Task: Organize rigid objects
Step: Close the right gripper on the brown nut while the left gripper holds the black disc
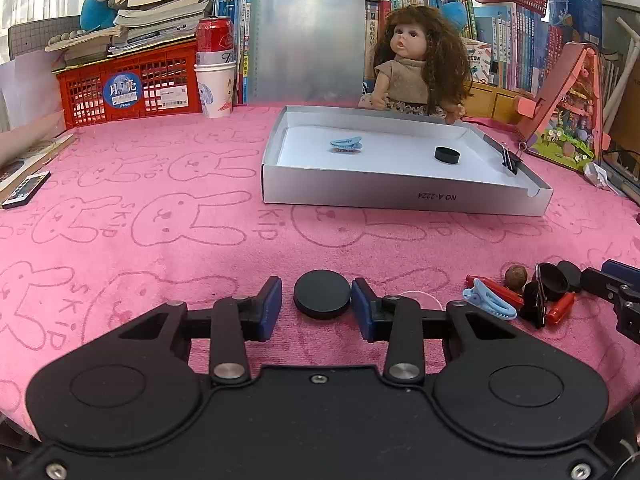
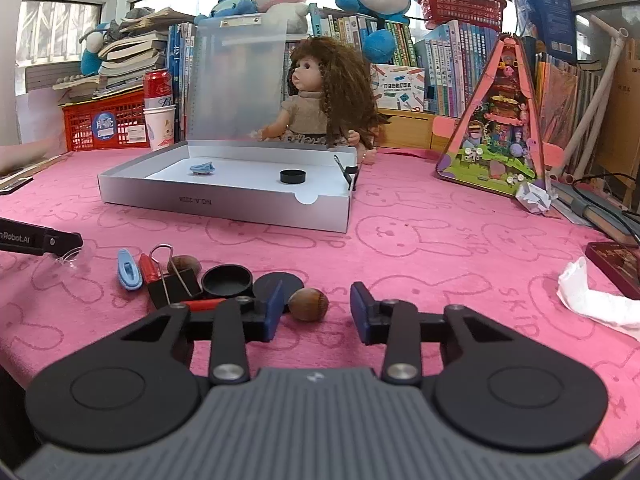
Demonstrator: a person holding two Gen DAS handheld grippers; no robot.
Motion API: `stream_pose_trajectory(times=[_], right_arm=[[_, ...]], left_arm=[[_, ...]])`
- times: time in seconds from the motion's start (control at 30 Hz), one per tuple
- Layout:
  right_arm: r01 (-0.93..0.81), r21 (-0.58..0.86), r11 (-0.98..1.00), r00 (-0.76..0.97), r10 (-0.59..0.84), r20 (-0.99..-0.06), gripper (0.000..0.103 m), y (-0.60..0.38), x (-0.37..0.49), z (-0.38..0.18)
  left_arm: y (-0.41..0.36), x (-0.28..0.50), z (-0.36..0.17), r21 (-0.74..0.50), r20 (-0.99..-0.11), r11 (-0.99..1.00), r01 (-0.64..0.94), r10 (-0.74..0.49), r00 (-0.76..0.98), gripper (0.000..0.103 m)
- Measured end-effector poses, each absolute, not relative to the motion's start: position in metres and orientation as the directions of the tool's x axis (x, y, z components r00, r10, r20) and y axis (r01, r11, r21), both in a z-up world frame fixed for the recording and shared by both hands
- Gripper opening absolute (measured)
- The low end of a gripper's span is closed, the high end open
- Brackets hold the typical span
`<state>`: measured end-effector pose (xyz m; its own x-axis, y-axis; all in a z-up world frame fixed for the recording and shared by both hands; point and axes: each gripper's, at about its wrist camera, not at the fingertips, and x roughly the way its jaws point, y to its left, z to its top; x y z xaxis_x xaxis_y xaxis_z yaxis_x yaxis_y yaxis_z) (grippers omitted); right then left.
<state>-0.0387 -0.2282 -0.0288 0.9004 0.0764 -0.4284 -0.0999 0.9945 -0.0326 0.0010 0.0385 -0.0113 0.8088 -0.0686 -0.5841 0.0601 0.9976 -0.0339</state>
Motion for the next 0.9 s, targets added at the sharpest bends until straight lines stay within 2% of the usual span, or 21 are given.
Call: stream_pose_trajectory(times=[0.27,0.9], right_arm=[[-0.119,-0.028,0.993,0.899,0.096,-0.427,0.036,-0.2253,-0.0389,-0.0293],[-0.114,-0.014,0.993,0.904,0.098,-0.417,0.039,-0.2257,-0.0361,-0.0299]], left_arm=[[0.0348,-0.0003,-0.0127,-0.002,-0.572,0.998,0.07,-0.059,0.818,0.036],[0.0354,0.0055,-0.0158,-0.015,-0.557,0.998,0.062,-0.06,0.829,0.037]])
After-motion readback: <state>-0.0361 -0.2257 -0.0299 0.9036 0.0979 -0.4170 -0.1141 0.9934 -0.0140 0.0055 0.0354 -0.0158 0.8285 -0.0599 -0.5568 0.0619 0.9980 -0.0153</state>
